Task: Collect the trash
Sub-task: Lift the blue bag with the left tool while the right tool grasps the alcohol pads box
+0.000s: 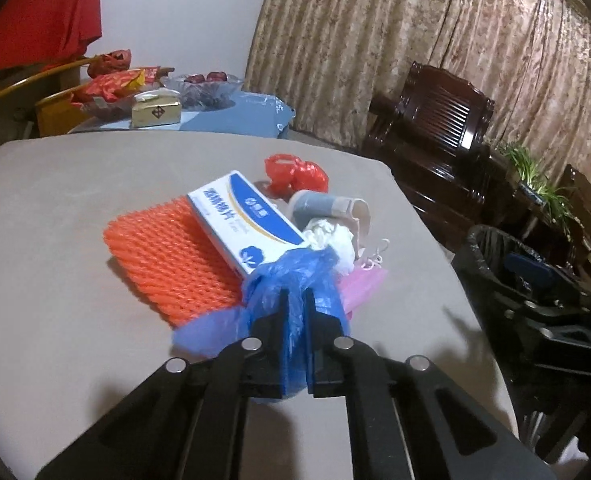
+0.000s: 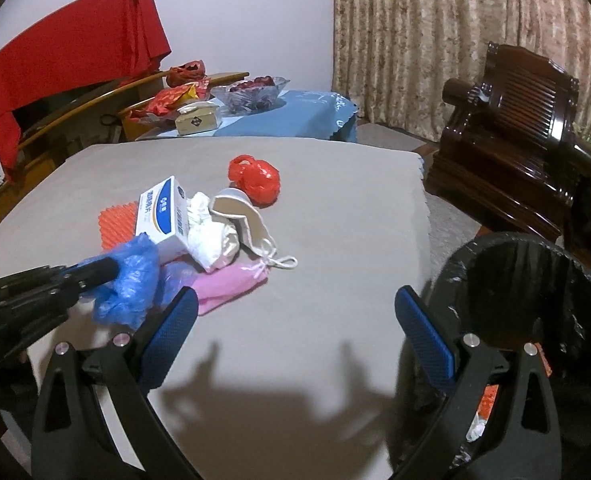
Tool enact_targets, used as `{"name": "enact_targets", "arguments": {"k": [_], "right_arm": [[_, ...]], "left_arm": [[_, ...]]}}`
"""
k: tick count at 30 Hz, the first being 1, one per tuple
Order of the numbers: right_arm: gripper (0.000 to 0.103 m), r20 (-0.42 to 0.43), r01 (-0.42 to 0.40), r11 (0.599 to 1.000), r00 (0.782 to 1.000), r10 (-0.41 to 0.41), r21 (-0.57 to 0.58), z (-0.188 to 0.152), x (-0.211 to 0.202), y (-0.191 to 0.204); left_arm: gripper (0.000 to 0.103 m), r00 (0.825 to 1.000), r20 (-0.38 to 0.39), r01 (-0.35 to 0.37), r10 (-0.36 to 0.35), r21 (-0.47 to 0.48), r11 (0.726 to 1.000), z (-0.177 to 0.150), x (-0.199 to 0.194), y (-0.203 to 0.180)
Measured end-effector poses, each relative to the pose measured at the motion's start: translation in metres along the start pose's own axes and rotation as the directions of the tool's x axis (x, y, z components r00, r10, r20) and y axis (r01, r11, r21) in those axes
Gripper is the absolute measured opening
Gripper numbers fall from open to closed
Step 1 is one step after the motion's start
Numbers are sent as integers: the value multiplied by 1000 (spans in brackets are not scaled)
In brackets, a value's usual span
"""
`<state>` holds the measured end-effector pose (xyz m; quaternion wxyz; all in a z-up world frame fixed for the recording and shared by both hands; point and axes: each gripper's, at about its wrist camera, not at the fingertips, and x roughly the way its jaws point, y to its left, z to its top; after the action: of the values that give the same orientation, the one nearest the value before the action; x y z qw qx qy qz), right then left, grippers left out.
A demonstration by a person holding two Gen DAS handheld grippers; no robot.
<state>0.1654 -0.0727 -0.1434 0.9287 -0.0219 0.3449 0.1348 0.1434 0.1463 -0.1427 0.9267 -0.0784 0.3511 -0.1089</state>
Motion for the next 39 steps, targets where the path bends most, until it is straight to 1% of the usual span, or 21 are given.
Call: {"name": "enact_targets", "arguments": {"k": [3,6,10,14,18,19,20,22,25,27,30,32,34,35,36,37,39], "right_arm": [[96,-2,-13,1000,1000,13,3,4,4,5],[96,-7,-22,1000,1000,22,-14,5,8,13],[96,-11,-40,999,999,40,-30,6,13,22],[96,3,-87,995,996,87,-53,15,20,40],[95,16,-151,984,988,154,-91,28,34,69],[94,16,-159,982,987,162,-98,30,37,74],[91,11,-165,980,986,168,-111,32,42,81],[81,-13,-178,975,984,178,-135,35,54,94],[79,-38,-183,969,983,180,-163,37,69,108],[79,-50,-185,967,983,179,-174,37,77,113],[78,-71,-191,963,981,180,-192,37,88,118],[78,-79,-190,960,981,177,-204,35,92,118],[77,-87,-195,959,980,180,-207,34,95,117],[77,-90,-197,958,979,182,-207,34,96,117],[76,-91,-199,958,979,183,-208,35,96,116],[76,-91,-200,957,979,184,-212,35,97,116],[75,-94,-205,955,978,189,-213,37,98,116]], "left_arm": [[4,1000,-3,-7,7,-29,1000,1,-6,11],[4,999,0,-44,44,-35,998,-1,-13,21],[4,995,34,-96,98,-61,994,0,-26,38],[3,988,79,-127,133,-76,989,6,-37,50],[3,983,105,-143,153,-95,985,12,-42,60],[3,982,107,-146,156,-99,984,13,-42,63],[3,981,108,-150,161,-100,984,14,-41,65],[3,980,102,-162,171,-95,982,13,-37,68],[3,984,64,-157,164,-104,982,8,-28,77],[3,986,41,-160,164,-99,982,2,-24,81],[5,990,-7,-144,144,-96,985,-8,-18,88],[10,990,-24,-138,137,-101,985,-13,-16,92],[32,992,-45,-125,120,-110,986,-19,-13,96],[37,992,-49,-118,113,-114,987,-21,-12,97],[45,993,-53,-111,106,-116,987,-23,-11,98],[50,993,-60,-105,99,-116,988,-26,-10,98],[55,993,-76,-100,92,-110,989,-29,-7,97]]}}
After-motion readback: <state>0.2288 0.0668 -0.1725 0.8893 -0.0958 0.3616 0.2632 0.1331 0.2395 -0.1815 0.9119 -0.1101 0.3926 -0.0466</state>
